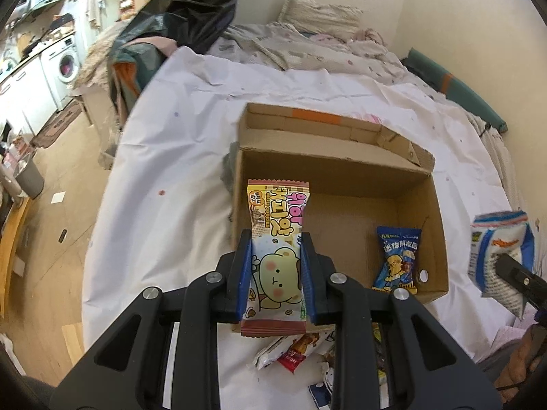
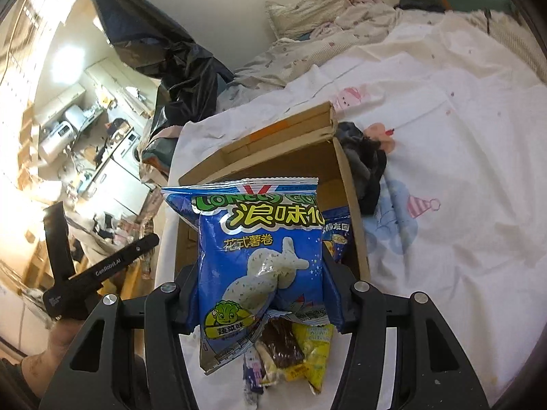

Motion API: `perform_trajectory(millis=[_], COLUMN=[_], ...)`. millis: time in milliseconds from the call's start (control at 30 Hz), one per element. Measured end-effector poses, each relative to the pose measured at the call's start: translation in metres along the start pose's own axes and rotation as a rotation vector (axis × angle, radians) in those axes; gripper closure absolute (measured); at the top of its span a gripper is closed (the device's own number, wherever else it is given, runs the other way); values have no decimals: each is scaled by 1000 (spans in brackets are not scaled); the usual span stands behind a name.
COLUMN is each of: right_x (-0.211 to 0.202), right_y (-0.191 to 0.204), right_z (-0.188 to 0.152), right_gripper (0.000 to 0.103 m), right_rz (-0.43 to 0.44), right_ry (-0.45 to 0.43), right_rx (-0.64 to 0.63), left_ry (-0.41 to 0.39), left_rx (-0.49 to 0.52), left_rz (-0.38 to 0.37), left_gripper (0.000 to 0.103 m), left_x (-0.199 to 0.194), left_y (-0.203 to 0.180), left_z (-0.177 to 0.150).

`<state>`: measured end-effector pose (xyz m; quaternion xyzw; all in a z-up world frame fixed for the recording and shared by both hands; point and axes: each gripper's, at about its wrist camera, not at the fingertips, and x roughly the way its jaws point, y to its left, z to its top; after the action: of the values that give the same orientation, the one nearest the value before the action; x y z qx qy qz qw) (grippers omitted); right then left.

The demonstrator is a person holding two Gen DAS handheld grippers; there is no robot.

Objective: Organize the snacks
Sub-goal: 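Lower the bear candy into the box with the left gripper while the right drops the blue bag in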

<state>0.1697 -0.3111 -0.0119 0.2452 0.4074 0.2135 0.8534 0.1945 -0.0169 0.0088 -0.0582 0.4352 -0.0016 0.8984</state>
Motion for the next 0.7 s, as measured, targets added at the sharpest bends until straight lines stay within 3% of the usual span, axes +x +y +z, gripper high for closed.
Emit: perform_trajectory(millis=[267,433,700], right_x=[20,45,79], right_y=[-22,-17,-1], right_z=[10,16,-3], right_gripper=[45,45,44], right_rz=[-9,-15,-39], right_ry=[11,39,114], right_rx=[57,26,-51], left_ry=[84,146,114], left_rx=[-19,-32,69], left_rz=[-63,-89,-135], left_gripper=[81,81,81], left_x=[39,58,66], left_y=[1,-3,-33], left_z=[-4,-11,-19])
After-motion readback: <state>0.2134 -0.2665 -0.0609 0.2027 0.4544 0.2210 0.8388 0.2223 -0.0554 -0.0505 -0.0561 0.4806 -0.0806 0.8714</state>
